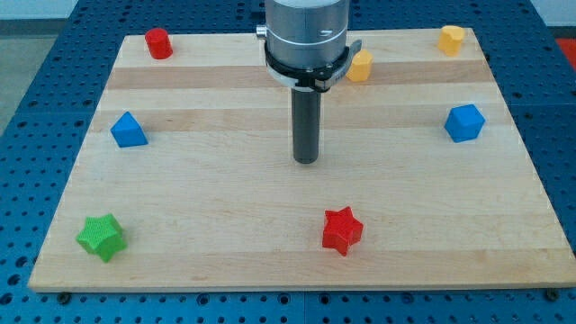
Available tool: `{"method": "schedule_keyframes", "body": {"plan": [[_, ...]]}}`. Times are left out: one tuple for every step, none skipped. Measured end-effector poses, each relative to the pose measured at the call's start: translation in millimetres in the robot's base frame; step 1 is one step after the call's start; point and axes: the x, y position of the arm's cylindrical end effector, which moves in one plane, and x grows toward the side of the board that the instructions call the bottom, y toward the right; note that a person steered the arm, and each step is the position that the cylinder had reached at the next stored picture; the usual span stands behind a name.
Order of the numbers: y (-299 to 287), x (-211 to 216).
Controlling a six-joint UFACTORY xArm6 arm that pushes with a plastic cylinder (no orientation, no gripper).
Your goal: Place the yellow hexagon to the top right of the red star
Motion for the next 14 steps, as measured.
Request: {"method": "schedule_keyframes", "body": {"plan": [[0,-6],[1,-13],[14,-27],[31,-37],[46,-50],[58,-65],[75,-78],[95,-95],[112,-113],[130,-127],[142,-144],[144,-163],[144,-181],[142,-194]]}}
